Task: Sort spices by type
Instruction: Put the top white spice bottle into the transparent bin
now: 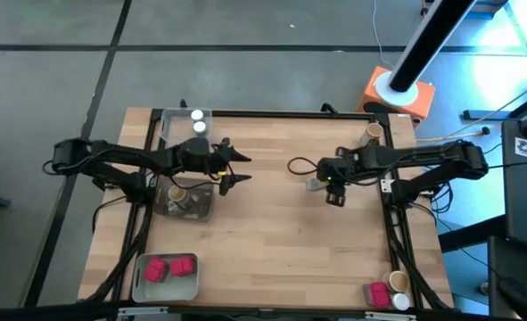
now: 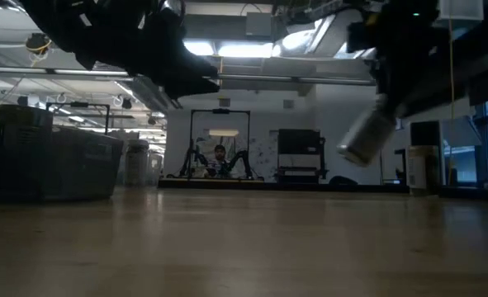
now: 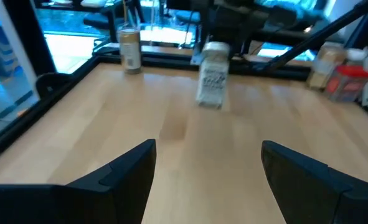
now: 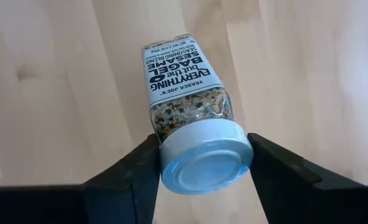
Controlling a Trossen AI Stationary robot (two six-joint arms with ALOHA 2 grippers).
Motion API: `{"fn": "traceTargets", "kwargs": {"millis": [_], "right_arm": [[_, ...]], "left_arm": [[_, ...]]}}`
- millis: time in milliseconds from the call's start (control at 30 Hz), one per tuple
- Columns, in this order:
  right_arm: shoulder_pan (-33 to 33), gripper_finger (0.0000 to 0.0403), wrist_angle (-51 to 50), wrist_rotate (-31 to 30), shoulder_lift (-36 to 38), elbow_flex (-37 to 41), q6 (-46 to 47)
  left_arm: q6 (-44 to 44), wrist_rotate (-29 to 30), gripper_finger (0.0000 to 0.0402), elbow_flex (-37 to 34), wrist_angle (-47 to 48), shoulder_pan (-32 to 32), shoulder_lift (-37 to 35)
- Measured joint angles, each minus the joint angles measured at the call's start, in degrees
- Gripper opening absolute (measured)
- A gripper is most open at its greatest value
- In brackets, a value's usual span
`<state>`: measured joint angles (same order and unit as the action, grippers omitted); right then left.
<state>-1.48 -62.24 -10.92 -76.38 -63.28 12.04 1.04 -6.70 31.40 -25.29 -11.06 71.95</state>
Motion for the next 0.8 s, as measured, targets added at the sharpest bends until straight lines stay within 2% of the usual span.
{"fn": "traceTargets", "kwargs": {"millis": [233, 300, 433, 633, 800], "right_arm": [[0.0, 0.0208, 5.93, -0.14, -6.2, -2.97, -3.55], [0.0, 0.0208, 7.24, -0.12, -7.44, -3.8, -3.58], [0.0, 0.0208, 10.0, -0.1, -9.06, -4.83, -3.81], [0.0, 0.0208, 13.72, -0.17, -9.95, -4.97, -3.9], [0.0, 0.0208, 14.92, -0.08, -10.1, -4.99, -3.89]], "left_arm": [[2.81, -0.02, 0.0272, 0.41, -11.45, 2.8, 10.09], [1.83, -0.01, 0.0259, 1.47, -13.98, 3.81, 13.68], [1.21, -0.22, 0.0203, 5.33, -18.36, 5.45, 20.31], [-1.14, -0.2, 0.0103, 11.43, -18.38, 5.95, 27.83], [-1.79, -0.2, 0.0048, 13.79, -16.98, 5.71, 31.62]]}}
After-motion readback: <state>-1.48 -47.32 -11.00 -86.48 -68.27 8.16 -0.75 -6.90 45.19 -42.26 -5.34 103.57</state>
